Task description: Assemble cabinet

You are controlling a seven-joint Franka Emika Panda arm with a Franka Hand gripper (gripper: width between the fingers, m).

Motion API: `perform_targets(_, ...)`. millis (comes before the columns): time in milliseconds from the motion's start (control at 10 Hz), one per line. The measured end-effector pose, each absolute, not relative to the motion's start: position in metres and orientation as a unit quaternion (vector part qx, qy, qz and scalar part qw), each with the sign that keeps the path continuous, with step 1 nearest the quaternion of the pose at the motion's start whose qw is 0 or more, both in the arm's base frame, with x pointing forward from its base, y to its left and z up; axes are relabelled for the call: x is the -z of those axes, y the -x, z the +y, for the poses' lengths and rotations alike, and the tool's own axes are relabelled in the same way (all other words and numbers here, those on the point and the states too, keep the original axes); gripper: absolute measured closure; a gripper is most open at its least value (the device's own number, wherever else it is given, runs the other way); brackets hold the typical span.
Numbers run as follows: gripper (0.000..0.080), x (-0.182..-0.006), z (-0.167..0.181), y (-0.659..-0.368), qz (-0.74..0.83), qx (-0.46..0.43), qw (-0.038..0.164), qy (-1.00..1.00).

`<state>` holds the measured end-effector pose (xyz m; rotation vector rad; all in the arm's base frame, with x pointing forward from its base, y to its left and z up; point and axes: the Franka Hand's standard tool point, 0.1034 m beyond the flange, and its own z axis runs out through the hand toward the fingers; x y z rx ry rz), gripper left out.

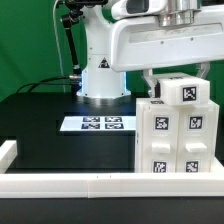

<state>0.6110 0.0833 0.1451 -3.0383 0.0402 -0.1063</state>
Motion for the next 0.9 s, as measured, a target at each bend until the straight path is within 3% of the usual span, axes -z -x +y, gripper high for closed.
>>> perform_targets(900, 0.0258, -0.1453, 0.0854, -0.6098, 0.345, 0.021, 0.067, 0.936)
